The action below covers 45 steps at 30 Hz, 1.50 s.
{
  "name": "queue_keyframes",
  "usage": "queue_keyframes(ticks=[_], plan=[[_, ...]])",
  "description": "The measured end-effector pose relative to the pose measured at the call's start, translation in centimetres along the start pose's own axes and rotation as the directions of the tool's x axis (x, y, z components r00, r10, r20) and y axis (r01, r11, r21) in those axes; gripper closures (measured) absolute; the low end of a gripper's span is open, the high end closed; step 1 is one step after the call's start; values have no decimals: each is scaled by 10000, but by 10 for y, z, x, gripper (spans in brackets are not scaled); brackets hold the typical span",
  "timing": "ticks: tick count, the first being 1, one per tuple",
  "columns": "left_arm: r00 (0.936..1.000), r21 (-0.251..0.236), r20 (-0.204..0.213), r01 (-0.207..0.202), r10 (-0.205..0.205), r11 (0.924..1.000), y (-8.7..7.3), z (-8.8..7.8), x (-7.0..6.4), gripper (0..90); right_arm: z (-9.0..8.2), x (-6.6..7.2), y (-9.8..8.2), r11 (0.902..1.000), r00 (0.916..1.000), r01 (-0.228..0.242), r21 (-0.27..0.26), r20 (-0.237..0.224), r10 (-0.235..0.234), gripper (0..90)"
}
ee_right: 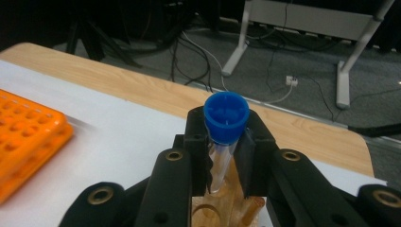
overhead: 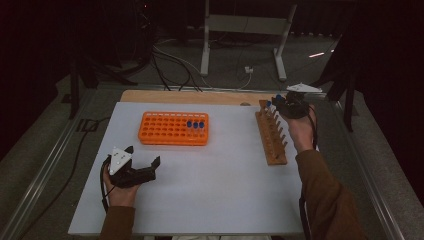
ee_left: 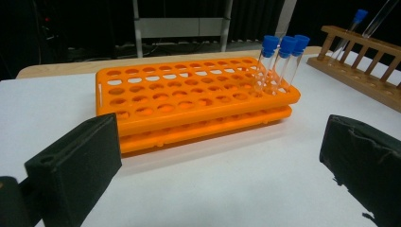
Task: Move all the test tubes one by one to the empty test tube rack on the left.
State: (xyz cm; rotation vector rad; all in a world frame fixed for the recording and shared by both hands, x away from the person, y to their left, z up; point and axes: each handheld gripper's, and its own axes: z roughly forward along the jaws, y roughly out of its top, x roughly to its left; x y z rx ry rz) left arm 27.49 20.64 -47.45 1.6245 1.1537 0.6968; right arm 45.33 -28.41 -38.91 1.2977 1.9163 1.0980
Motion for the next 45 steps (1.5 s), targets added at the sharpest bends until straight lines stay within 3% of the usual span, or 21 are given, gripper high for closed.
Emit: queue_keyframes(ticks=[6, 17, 27, 37, 45], plan=[[10000, 28, -9, -31, 31, 10000, 0, 0, 0, 8, -9, 8, 7, 9995, 9996, 139, -294, -245, -146, 768], [9998, 169, 11, -190, 190, 9997, -1, 3, -2, 9, -15, 31, 7, 9991, 9909, 239, -351, -1312, -284, 767], [9995, 314, 34, -327, 327, 9990, -2, 7, -5, 9, -18, 57, 0, 9980, 9698, 415, -467, -2383, -515, 766], [9994, 331, 49, -339, 337, 9989, -1, 10, -10, 9, -16, 83, -8, 9968, 9483, 751, -272, -3071, -799, 765], [9987, 280, -200, -453, 458, 9986, 7, 14, -10, 9, -18, 102, -9, 9930, 9300, 1172, -149, -3491, -1150, 765]])
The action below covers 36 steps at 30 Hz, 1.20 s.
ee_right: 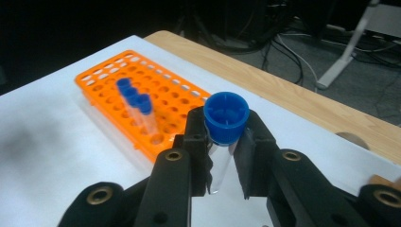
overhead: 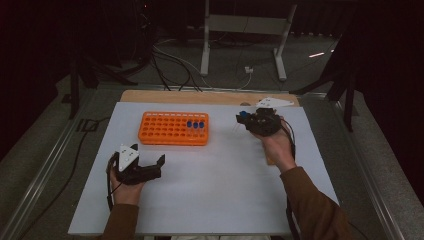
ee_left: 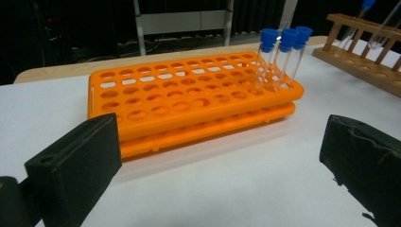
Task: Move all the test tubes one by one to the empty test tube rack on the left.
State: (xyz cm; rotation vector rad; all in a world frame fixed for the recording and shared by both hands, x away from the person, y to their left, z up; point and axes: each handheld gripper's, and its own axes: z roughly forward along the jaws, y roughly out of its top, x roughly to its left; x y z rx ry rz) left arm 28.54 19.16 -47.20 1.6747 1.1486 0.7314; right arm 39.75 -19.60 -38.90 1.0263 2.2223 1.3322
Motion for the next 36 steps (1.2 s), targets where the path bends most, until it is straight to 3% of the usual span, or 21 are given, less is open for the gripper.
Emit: queue_keyframes(ticks=[13, 27, 36], plan=[[9971, -126, 506, -571, 577, 9983, 20, 15, -21, 9, 11, 27, 3, 9991, 9963, 356, 219, -786, -338, 765], [9835, -389, 1239, -1282, 1321, 9910, 47, 38, -58, 15, 32, 67, 5, 9951, 9824, 863, 489, -1700, -769, 765], [9745, -105, 1452, -1715, 1712, 9851, 51, 52, -84, 112, 41, 88, 6, 9919, 9714, 1139, 559, -2158, -994, 764]])
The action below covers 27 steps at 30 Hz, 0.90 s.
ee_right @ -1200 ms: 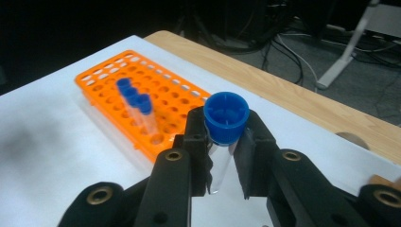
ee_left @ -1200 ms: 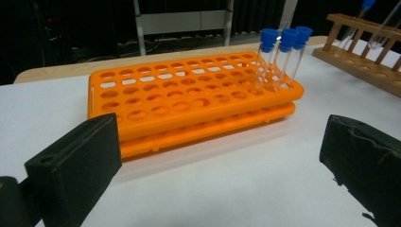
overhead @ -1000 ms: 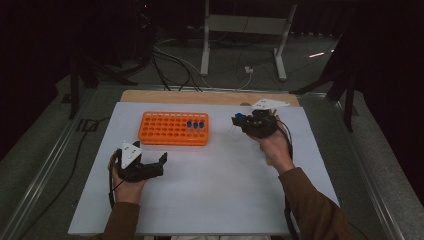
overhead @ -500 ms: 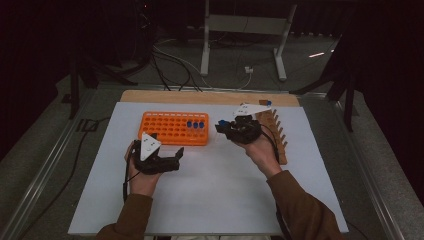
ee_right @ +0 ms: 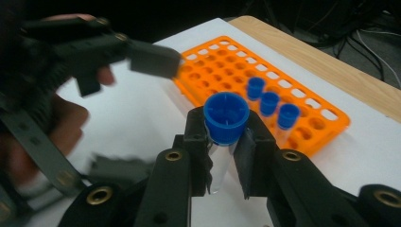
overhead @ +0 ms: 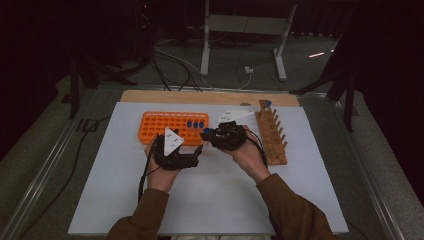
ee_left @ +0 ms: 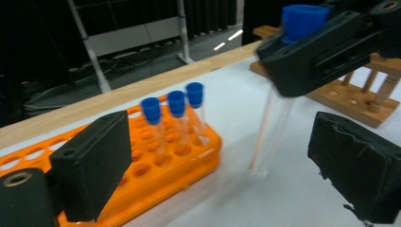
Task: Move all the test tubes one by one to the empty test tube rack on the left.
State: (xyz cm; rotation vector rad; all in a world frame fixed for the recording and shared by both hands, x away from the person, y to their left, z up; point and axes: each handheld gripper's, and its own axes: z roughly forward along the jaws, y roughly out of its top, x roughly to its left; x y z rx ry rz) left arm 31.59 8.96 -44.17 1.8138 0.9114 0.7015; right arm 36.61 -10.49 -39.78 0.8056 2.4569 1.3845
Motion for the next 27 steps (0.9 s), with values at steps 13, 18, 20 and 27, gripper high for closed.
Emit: queue_keyframes(ticks=[13, 18, 20, 27], plan=[[9981, 61, 615, -87, 83, 9999, -2, 7, -8, 659, 3, 11, 5, 9999, 9992, 134, -24, -378, -135, 765], [9966, 11, 777, -291, 290, 9996, -3, 7, -11, 775, 4, 10, 5, 10000, 9991, 32, -29, -421, -34, 765], [9964, -17, 796, -298, 298, 9996, -3, 8, -11, 780, 4, 10, 5, 10000, 9991, 44, -8, -415, -44, 763], [9965, -17, 769, -318, 318, 9995, -3, 8, -10, 782, 2, 7, 3, 9997, 9995, -8, -234, -322, 1, 606]])
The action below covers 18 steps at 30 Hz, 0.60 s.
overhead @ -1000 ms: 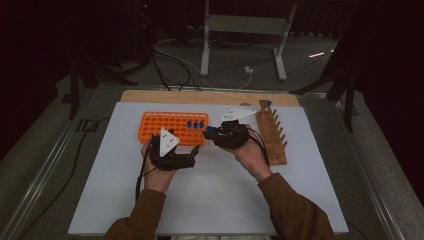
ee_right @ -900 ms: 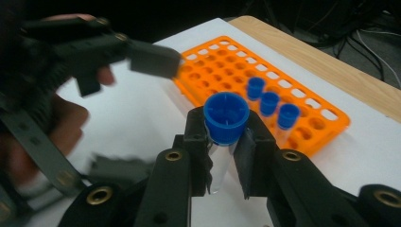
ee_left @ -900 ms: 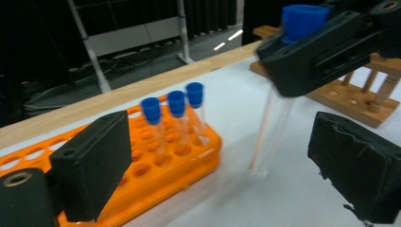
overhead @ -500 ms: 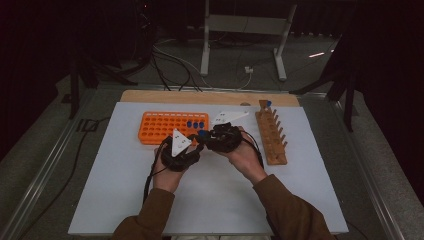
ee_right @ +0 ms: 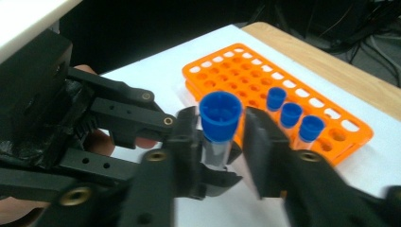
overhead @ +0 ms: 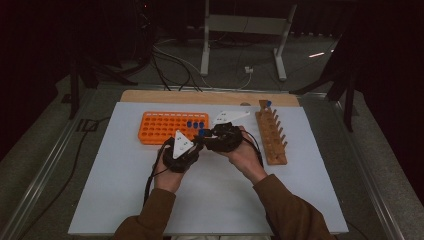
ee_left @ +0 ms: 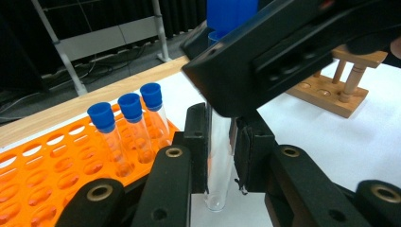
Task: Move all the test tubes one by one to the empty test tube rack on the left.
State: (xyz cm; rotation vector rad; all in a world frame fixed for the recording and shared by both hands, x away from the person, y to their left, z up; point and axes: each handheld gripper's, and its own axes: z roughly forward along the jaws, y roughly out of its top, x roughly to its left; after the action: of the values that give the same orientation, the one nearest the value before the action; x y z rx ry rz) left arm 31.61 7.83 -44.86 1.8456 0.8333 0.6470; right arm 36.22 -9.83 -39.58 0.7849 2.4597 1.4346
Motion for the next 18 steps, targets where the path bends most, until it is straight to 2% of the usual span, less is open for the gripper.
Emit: queue_keyframes(ticks=[5, 7, 11, 18], plan=[[9998, -65, -65, 188, -188, 9998, 0, -1, 5, 782, -5, -3, -2, 9997, 9996, -150, -166, 218, 154, 417], [9997, -82, -88, 230, -231, 9997, 0, -1, 7, 782, -7, -3, -2, 9997, 9991, -64, -248, 424, 74, 315], [9993, -159, -113, 367, -369, 9992, -1, -3, 10, 782, -12, -3, -6, 9995, 9982, -19, -310, 599, 37, 175], [9980, -232, -280, 568, -574, 9981, -1, -6, 22, 782, -23, -9, -15, 9993, 9964, -99, -352, 834, 128, 62]])
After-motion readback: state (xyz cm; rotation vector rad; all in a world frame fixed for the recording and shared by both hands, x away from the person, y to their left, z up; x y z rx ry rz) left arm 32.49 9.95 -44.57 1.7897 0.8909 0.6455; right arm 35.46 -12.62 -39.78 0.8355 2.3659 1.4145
